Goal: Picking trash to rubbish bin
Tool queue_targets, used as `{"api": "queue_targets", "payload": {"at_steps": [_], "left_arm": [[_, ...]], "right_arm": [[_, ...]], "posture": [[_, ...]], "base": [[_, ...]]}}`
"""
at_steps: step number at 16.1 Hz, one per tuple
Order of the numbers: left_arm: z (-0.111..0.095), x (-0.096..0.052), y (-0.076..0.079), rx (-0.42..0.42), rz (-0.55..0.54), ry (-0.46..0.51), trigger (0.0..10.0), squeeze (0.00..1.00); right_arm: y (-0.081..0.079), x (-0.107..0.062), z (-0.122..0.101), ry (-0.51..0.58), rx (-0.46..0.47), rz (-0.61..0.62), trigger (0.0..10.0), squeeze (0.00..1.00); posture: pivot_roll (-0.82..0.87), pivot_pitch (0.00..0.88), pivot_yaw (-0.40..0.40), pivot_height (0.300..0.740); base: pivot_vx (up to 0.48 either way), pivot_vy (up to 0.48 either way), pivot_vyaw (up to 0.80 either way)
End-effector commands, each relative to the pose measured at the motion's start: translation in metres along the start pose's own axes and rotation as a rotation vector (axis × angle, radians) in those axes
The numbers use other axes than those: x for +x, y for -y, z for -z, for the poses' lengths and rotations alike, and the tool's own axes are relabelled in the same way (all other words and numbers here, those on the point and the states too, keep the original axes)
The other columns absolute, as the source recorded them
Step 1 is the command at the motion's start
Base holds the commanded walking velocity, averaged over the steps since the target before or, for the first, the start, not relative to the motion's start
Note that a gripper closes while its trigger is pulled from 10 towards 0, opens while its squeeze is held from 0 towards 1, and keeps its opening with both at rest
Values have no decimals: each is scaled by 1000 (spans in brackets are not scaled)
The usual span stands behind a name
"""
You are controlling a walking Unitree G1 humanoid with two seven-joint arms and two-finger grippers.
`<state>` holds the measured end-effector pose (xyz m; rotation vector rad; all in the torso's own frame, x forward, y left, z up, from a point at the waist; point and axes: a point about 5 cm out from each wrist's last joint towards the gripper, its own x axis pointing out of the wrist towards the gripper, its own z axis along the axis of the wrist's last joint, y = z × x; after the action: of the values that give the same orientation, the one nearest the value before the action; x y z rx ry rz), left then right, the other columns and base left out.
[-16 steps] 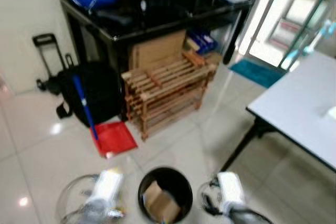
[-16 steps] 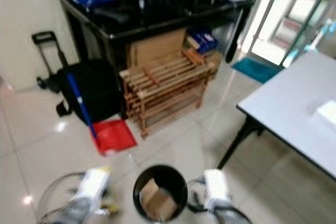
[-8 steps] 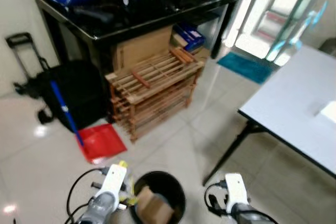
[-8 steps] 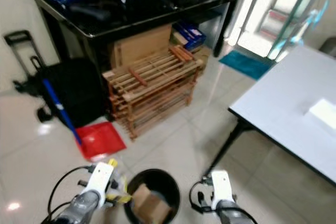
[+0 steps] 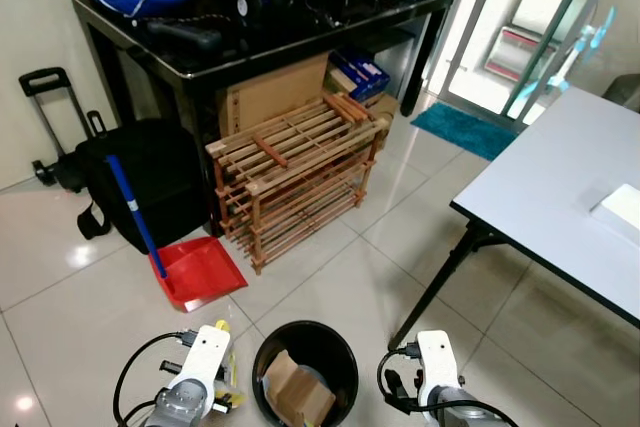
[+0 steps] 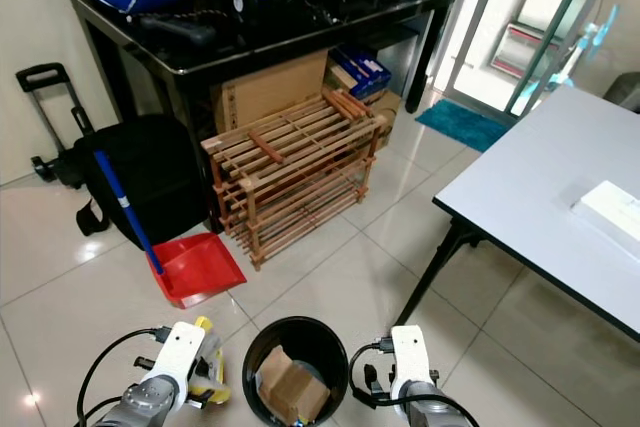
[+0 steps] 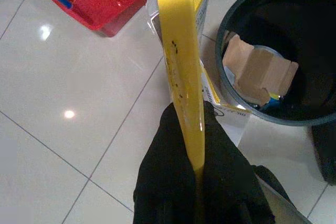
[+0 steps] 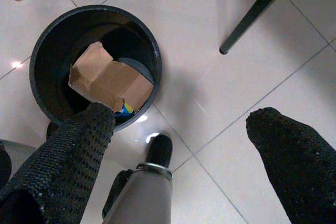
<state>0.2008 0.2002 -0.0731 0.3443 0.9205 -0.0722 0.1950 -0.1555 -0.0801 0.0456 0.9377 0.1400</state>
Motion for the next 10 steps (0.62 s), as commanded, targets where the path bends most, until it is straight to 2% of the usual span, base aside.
{"api": "queue_targets", "payload": {"at_steps": [1, 3, 4, 7, 10], "left_arm": [[-2, 0, 1, 16, -2, 5, 10000, 0], [-3, 0, -1, -12, -6, 13, 10000, 0], [-12, 1, -3, -68, -7, 50, 10000, 0], [-29, 3, -4, -65, 10, 103, 10000, 0], [-46, 4, -4, -107, 28, 150, 10000, 0]], "right_arm": [[5, 0, -8, 26, 9, -3, 10000, 0], [7, 0, -17, 58, 24, -32, 10000, 0], [8, 0, -23, 69, 55, -95, 10000, 0], [7, 0, -33, 94, 80, -175, 10000, 0], [3, 0, -40, 114, 83, -242, 10000, 0]], "posture": [[22, 31, -96, 740], [13, 37, -93, 740], [11, 41, -95, 740], [9, 47, -100, 740], [-1, 56, -100, 740]], "base": [[0, 0, 0], [0, 0, 0], [0, 0, 0], [0, 0, 0], [0, 0, 0]]}}
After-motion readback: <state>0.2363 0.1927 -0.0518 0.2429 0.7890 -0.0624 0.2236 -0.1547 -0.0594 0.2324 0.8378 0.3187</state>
